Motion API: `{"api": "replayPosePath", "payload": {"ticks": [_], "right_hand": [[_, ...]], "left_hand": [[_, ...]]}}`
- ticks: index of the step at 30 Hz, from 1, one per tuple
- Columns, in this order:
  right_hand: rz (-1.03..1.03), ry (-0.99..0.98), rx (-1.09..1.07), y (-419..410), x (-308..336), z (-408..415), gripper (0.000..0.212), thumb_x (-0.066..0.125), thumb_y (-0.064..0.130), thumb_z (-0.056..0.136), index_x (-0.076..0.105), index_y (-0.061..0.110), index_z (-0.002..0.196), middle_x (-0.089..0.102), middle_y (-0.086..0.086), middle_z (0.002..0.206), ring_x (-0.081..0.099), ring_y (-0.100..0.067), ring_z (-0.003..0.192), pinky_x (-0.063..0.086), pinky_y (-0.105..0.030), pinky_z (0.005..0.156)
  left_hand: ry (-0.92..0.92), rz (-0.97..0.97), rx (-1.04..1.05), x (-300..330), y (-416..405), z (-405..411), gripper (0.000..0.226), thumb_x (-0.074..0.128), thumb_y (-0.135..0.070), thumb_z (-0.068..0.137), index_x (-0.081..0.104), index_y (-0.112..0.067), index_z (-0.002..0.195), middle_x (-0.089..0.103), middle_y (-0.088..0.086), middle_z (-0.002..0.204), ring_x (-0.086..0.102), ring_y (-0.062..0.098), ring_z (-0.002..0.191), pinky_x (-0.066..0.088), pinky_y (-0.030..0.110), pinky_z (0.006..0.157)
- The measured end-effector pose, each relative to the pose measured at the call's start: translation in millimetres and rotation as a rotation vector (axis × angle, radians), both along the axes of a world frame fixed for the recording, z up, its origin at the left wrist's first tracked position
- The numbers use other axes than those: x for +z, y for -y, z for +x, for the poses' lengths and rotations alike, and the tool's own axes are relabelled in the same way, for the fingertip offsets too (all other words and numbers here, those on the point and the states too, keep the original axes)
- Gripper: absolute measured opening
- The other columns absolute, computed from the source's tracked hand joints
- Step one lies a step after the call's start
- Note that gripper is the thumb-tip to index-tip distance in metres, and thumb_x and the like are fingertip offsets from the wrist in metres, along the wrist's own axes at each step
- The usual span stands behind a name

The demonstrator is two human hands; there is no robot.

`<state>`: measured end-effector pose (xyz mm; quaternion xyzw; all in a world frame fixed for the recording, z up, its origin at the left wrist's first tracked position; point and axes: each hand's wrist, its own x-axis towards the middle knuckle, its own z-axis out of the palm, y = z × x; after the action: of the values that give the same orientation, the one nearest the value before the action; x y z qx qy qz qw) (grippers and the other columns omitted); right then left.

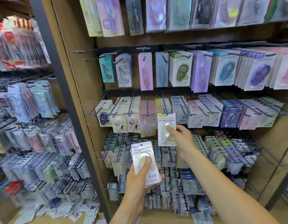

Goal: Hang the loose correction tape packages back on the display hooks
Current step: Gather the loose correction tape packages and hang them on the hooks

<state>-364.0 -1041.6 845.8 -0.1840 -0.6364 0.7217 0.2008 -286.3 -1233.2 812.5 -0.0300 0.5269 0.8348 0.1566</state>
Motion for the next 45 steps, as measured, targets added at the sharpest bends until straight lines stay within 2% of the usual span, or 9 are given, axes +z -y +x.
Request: {"api": "replayPosePath", "payload": {"ticks": [8,11,15,18,24,28,31,36,45], "right_hand": [[-0.008,0.029,-0.071,3.3,3.0,-17.8,0.017,0.076,0.023,0.092,0.071,0.009,0.099,0.076,-0.012,0.103,0.072,-0.032,0.100,0.056,-0.051,0.097],[-0.029,0.113,-0.101,4.3,13.5,-35.9,0.031,0.078,0.030,0.090,0.069,0.001,0.098,0.070,-0.012,0.102,0.065,-0.033,0.099,0.051,-0.044,0.102],[-0.040,0.216,-0.146,2.6,13.0,-43.7,0.063,0.081,0.037,0.085,0.057,-0.002,0.128,0.063,-0.013,0.124,0.063,-0.037,0.112,0.053,-0.050,0.102],[0.019,0.273,-0.147,13.9,8.4,-6.5,0.072,0.084,0.043,0.082,0.057,-0.003,0.131,0.066,-0.019,0.127,0.065,-0.040,0.114,0.055,-0.051,0.098],[-0.042,0.288,0.392,39.3,-12.1,120.9,0.041,0.080,0.047,0.082,0.078,0.012,0.104,0.080,-0.001,0.095,0.074,-0.022,0.088,0.056,-0.039,0.088],[-0.068,0.232,0.285,27.5,-37.5,143.3,0.030,0.084,0.023,0.082,0.075,0.011,0.109,0.080,-0.006,0.098,0.075,-0.026,0.095,0.056,-0.035,0.079],[-0.196,0.156,0.172,6.3,-40.8,155.4,0.023,0.077,0.012,0.087,0.074,0.007,0.109,0.078,-0.015,0.103,0.075,-0.032,0.094,0.057,-0.041,0.082],[-0.364,0.062,-0.023,-30.2,-43.0,183.3,0.021,0.068,0.011,0.095,0.070,0.009,0.116,0.079,-0.012,0.107,0.077,-0.028,0.095,0.058,-0.038,0.074],[-0.376,-0.022,-0.124,-66.3,-39.1,213.8,0.021,0.070,0.022,0.095,0.075,0.018,0.115,0.079,-0.007,0.108,0.075,-0.029,0.101,0.057,-0.045,0.082]], "left_hand": [[-0.031,0.012,-0.024,2.4,7.7,4.9,0.050,0.083,-0.030,0.086,0.063,-0.026,0.132,0.080,0.008,0.113,0.078,0.041,0.095,0.063,0.041,0.074],[-0.043,0.024,-0.012,1.9,8.5,7.1,0.051,0.084,-0.026,0.085,0.064,-0.025,0.131,0.080,0.007,0.114,0.078,0.041,0.096,0.062,0.040,0.071],[-0.078,0.024,-0.006,-0.4,10.6,8.5,0.048,0.083,-0.019,0.086,0.064,-0.025,0.130,0.080,0.007,0.114,0.078,0.040,0.096,0.063,0.041,0.074],[-0.116,-0.016,0.002,-5.4,11.2,9.0,0.054,0.086,-0.018,0.083,0.064,-0.026,0.132,0.079,0.007,0.116,0.078,0.038,0.097,0.062,0.045,0.081],[-0.136,-0.140,0.009,-19.9,-7.1,9.8,0.069,0.096,-0.020,0.073,0.064,-0.026,0.133,0.079,-0.001,0.118,0.076,0.024,0.109,0.061,0.050,0.095],[-0.186,-0.216,-0.109,-26.0,-29.1,18.0,0.071,0.098,-0.012,0.068,0.064,-0.027,0.128,0.079,-0.003,0.116,0.076,0.017,0.106,0.062,0.040,0.088],[-0.179,-0.080,-0.272,-19.0,-44.3,28.4,0.070,0.088,-0.017,0.071,0.060,-0.023,0.136,0.077,0.004,0.124,0.075,0.024,0.110,0.060,0.039,0.085],[-0.022,0.082,-0.297,-12.3,-66.1,36.6,0.039,0.047,-0.015,0.103,0.059,-0.020,0.139,0.075,0.009,0.128,0.074,0.028,0.107,0.056,0.043,0.084],[-0.012,-0.006,-0.341,-12.6,-107.9,49.4,0.037,0.045,-0.011,0.105,0.066,-0.017,0.134,0.075,0.009,0.128,0.070,0.033,0.119,0.054,0.055,0.097]]}}
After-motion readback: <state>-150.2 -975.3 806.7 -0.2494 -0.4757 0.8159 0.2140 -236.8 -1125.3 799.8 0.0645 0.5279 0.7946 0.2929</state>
